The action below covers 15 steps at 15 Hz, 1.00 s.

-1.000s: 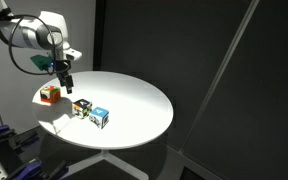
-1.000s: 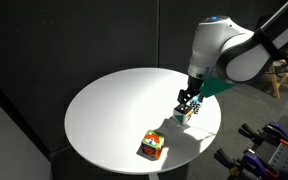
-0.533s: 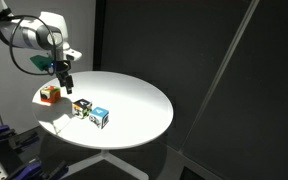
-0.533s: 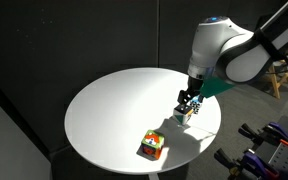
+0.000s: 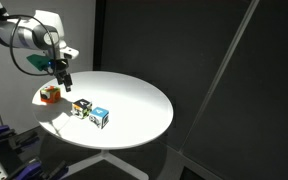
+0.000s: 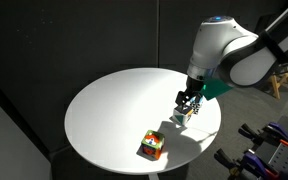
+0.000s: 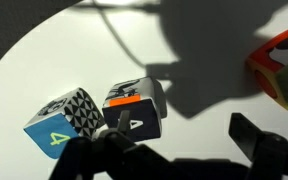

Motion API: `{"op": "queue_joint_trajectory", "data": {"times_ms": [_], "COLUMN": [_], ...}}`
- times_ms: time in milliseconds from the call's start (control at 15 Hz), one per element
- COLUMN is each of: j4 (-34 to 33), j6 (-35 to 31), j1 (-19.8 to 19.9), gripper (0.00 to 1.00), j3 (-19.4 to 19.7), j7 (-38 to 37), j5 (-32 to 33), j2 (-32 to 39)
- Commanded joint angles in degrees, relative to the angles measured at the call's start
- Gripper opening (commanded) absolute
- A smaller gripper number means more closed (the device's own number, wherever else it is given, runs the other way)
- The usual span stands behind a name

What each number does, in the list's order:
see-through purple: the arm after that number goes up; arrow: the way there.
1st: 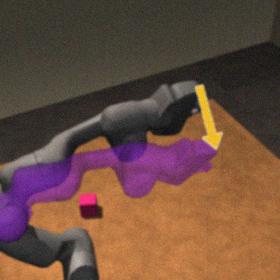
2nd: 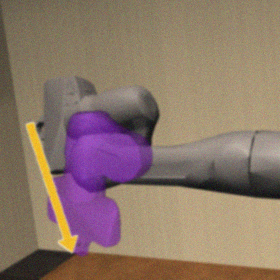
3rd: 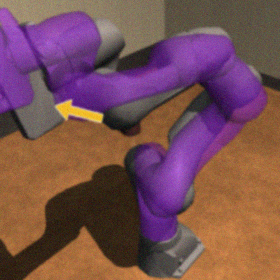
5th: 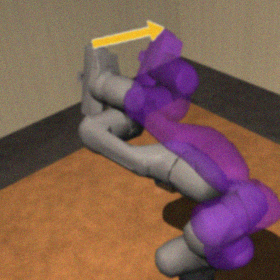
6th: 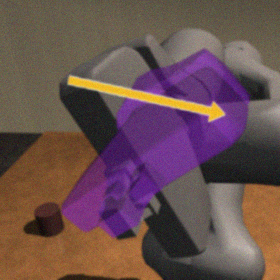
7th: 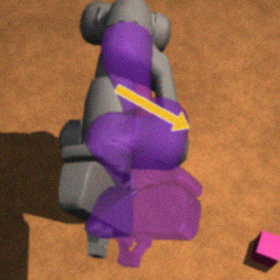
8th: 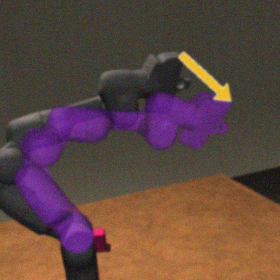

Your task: Move the box in the middle to the right

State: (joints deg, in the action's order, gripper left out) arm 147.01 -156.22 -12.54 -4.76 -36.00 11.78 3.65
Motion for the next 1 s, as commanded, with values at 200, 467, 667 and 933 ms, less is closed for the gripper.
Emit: {"op": "queue_joint_trajectory", "data": {"times_ms": [200, 467, 667, 933], "j4": [5.7, 7.4, 8.1, 7.8], "j6": [-3.2, -0.6, 2.6, 8.1], "j1": [0.5, -0.1, -0.1, 0.1], "gripper": [1.00, 1.00, 1.00, 1.00], "j3": [-3.7, -5.2, -5.3, -5.3], "j7": [13.2, 21.6, 24.0, 24.0], "j5": [-9.0, -17.2, -19.3, -18.6], "j2": [-6.7, -11.2, -15.1, -19.8]}}
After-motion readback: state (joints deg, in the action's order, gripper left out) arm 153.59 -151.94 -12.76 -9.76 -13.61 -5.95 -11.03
